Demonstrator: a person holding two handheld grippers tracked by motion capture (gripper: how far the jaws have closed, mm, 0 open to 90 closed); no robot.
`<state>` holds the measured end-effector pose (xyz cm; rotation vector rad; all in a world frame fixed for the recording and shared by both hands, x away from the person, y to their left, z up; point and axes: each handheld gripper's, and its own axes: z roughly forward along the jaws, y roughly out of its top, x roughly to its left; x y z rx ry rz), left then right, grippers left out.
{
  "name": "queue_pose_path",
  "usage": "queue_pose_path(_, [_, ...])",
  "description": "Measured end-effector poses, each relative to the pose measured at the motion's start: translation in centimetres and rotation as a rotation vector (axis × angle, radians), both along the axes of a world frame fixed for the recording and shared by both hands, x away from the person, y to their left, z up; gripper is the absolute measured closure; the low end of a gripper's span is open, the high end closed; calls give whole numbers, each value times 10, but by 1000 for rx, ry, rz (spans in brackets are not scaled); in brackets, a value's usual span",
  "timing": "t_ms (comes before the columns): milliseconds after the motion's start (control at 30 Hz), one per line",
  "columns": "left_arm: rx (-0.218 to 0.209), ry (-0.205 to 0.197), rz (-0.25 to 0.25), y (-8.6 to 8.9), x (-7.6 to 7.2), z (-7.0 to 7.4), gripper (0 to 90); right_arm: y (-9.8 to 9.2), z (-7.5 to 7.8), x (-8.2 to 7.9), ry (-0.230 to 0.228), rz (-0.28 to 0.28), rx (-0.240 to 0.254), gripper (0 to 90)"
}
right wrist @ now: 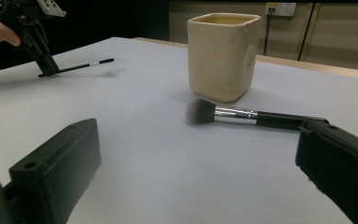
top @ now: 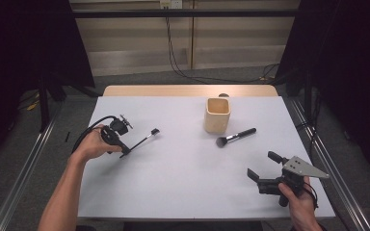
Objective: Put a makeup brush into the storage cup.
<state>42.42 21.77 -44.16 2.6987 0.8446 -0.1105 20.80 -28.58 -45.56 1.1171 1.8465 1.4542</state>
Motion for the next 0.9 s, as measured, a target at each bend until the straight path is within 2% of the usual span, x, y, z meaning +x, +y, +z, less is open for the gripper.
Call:
queue_pose_path(33, [-5, -11, 2, 1, 0, 1, 860, 0, 0, 0, -1, 1, -2, 0])
queue_pose_path(67, [-49, -28, 38, 2, 0, 4, 860, 0, 0, 0, -2, 1, -1, 0])
queue_pose_path(167, [-67, -25, 61, 4, 1, 8, 860, -1, 0, 0, -1, 0, 0, 0])
queue_pose_path(200, [-72, -52, 79, 6, 1, 10, 860, -1, 0, 0, 1, -2, 1, 0])
queue_pose_path(233, [-72, -52, 79, 6, 1, 10, 860, -1, 0, 0, 1, -2, 1, 0])
queue_pose_path(300, [-106, -69, 100, 8, 1, 11, 860, -1, 0, 0, 0, -1, 3, 0])
queue_pose_path(333, [-137, -87, 124, 10, 0, 11, 860, -1, 0, 0, -1, -2, 3, 0])
queue_pose_path(367, [-147, -105, 133, 10, -1, 12, 859, -1, 0, 0, -2, -3, 5, 0])
queue_pose_path(400, [-173, -112, 139, 11, -3, 13, 860, -1, 0, 0, -2, -3, 5, 0])
queue_pose_path(433, [-173, -112, 139, 11, -3, 13, 860, -1, 0, 0, -2, -3, 4, 0])
queue_pose_path(467, [-209, -146, 153, 11, -6, 15, 859, -1, 0, 0, -2, -2, 4, 0])
queue_pose_path(567, [-231, -165, 155, 11, -7, 17, 860, -1, 0, 0, -2, -4, 6, 0])
queue_pose_path(633, [-272, -188, 184, 13, -10, 17, 859, 0, 0, 0, -2, -2, 4, 0])
queue_pose_path(900, [-347, -241, 238, 23, -18, 13, 859, -2, 0, -1, -3, -7, 5, 0])
